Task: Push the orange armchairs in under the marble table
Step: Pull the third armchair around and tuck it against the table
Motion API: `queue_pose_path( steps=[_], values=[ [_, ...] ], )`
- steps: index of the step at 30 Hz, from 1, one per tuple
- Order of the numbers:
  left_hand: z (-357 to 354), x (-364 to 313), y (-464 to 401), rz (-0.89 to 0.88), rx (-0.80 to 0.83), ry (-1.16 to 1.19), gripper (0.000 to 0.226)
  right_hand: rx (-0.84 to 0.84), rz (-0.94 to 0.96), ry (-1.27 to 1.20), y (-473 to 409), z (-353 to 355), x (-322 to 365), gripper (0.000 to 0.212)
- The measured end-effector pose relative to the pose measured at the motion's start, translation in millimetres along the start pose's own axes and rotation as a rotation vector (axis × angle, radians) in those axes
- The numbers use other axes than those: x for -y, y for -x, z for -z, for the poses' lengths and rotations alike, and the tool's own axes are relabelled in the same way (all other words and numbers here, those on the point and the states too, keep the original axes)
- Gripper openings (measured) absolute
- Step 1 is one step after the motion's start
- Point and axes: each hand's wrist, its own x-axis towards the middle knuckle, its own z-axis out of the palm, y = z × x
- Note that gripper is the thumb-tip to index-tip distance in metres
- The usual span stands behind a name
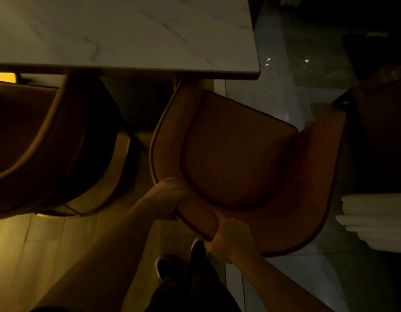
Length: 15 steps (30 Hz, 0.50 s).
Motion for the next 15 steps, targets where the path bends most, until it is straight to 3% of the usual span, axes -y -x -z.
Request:
queue_pose_path(
  steps=[15],
  values=[
    [6,-24,16,0.111,-0.036,0.043,0.057,-0.090,0.067,-0.006,11,-3,3,0.083]
  ],
)
